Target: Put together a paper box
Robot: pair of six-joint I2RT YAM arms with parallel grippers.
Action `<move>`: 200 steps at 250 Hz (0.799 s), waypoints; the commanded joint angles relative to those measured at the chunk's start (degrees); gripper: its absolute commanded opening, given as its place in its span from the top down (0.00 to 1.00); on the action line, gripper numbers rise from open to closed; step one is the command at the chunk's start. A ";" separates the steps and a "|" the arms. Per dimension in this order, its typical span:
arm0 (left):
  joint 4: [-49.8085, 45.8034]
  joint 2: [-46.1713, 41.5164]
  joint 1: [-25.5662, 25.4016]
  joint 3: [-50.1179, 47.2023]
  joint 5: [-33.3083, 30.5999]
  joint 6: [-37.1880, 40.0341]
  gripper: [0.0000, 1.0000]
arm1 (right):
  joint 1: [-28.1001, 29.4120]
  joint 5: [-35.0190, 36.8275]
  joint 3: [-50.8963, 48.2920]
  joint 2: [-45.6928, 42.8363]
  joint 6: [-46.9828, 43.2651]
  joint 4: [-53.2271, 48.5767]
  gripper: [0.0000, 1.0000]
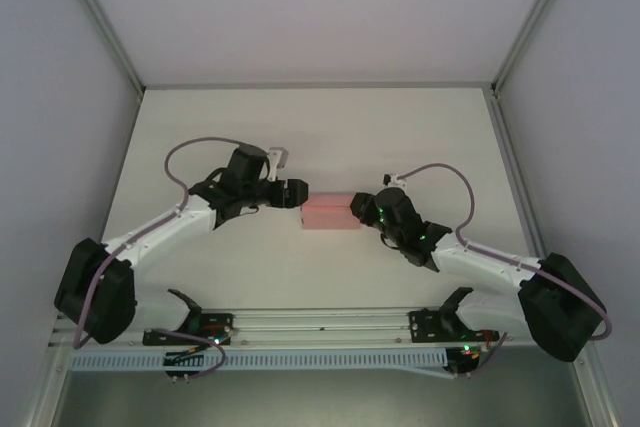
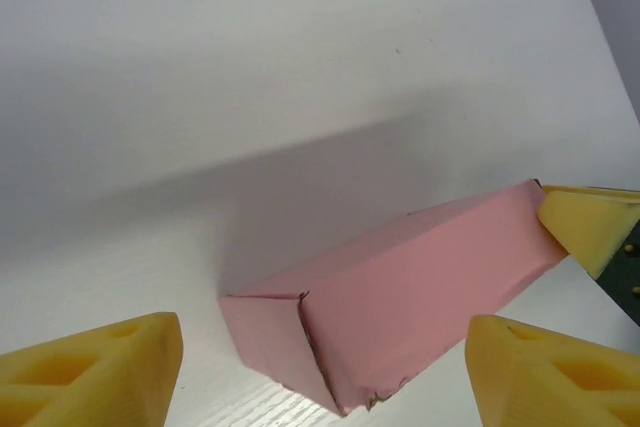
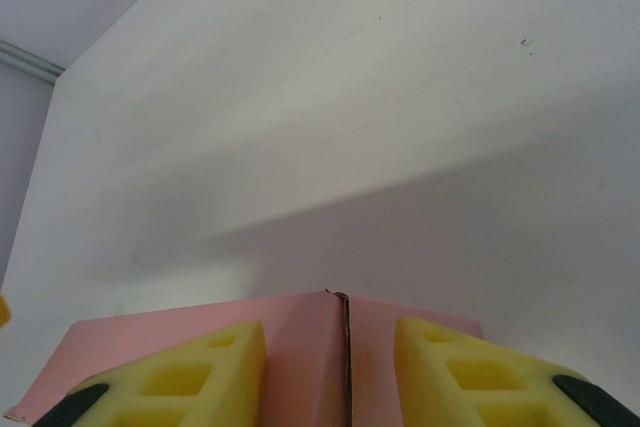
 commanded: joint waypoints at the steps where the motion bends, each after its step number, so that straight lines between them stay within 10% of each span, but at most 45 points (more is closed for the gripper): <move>1: 5.74 2.37 0.90 -3.22 5.30 -0.79 0.33 | 0.54 -0.15 -3.78 2.83 -0.02 -10.45 0.63; 44: 13.74 5.25 1.76 -10.56 10.07 0.65 0.42 | 0.53 0.38 -5.46 3.96 -1.45 -7.49 0.64; 121: 24.01 10.33 2.66 -18.74 15.27 2.90 0.96 | -0.38 -5.83 -14.01 9.28 -10.35 13.25 0.86; 200: 25.48 12.08 2.70 -19.88 14.53 4.57 1.00 | -1.01 -7.80 -17.75 13.55 -14.87 25.38 1.00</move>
